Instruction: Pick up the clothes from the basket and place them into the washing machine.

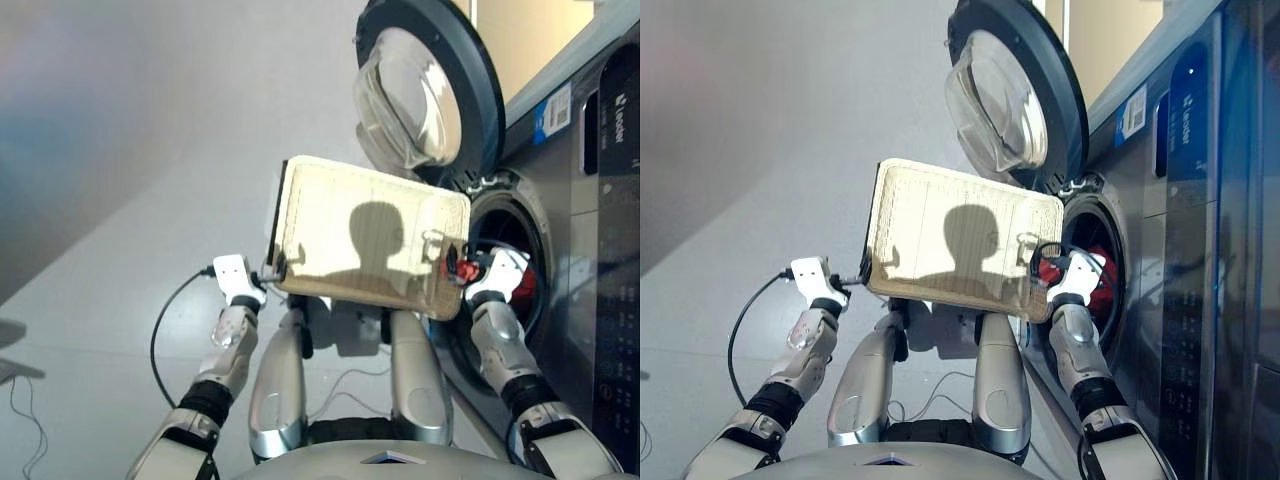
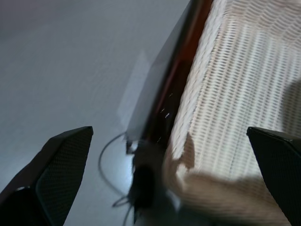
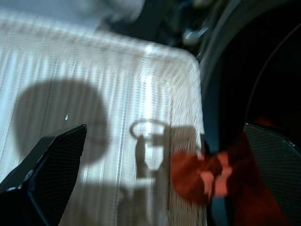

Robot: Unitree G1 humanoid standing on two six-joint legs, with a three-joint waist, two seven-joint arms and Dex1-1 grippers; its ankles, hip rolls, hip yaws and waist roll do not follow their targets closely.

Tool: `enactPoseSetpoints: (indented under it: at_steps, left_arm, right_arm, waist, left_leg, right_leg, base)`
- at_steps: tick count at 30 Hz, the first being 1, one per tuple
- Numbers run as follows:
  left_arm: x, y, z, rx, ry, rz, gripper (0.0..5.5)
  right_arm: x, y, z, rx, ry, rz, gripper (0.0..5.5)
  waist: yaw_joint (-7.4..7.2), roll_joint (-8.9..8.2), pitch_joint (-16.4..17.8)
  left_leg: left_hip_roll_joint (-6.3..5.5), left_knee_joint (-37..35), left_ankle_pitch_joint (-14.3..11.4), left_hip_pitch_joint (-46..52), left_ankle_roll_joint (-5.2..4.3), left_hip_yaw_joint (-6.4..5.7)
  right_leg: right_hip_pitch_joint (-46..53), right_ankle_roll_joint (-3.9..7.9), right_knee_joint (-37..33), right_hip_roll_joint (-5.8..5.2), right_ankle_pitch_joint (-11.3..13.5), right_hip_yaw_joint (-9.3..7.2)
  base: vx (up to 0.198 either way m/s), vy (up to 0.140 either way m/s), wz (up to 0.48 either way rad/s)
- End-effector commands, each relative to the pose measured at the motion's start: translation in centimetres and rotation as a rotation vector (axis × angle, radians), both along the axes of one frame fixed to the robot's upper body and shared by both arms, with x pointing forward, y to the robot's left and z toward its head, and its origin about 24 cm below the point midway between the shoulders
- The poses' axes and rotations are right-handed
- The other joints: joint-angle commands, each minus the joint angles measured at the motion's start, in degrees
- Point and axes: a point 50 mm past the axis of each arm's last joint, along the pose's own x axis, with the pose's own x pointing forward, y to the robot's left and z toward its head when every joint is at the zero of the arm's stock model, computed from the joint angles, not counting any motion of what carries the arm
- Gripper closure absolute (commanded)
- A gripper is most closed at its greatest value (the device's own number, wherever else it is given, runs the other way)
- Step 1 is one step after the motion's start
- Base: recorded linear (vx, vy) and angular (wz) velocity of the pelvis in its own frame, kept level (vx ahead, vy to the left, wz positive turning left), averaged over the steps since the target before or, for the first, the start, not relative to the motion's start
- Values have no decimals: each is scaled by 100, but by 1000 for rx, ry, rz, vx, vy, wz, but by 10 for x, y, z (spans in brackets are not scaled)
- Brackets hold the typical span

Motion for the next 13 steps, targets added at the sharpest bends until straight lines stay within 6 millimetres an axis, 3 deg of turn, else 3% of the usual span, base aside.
enactPoseSetpoints:
  at_steps: [1,3,4,7,13]
  left_arm:
    - [-19,26,-18,163,118,-49,0]
    - [-40,33,-34,185,223,-49,0]
    - [-40,33,-34,185,223,-49,0]
    - [-75,43,-53,187,374,-21,0]
    - [-107,41,-70,138,508,13,0]
  right_arm:
    - [-21,2,-21,-33,116,78,0]
    - [-39,-1,-37,-31,210,82,0]
    - [-39,-1,-37,-31,210,82,0]
    - [-66,-2,-56,-39,343,119,0]
    - [-97,-4,-73,7,463,62,0]
  waist:
    - [46,-362,-696]
    - [32,-372,-919]
    - [33,-371,-911]
    - [45,-372,-1327]
    - [13,-374,-1694]
  left_leg:
    - [-125,41,-467,777,-173,223]
    - [-109,-198,-415,1047,-176,278]
    - [-109,-208,-412,1062,-177,280]
    - [-131,-607,-366,1487,-175,348]
    - [-156,-755,-384,1700,-204,378]
  right_leg:
    - [800,412,-1771,-72,1319,-150]
    - [1040,434,-1975,-82,1377,-177]
    - [1054,434,-1982,-81,1379,-177]
    - [1456,480,-2375,-126,1475,-182]
    - [1780,522,-2710,-173,1587,-244]
  base:
    - [141,-3,7]
    - [108,0,-31]
    - [134,-2,-51]
    - [145,8,-24]
    - [57,6,-11]
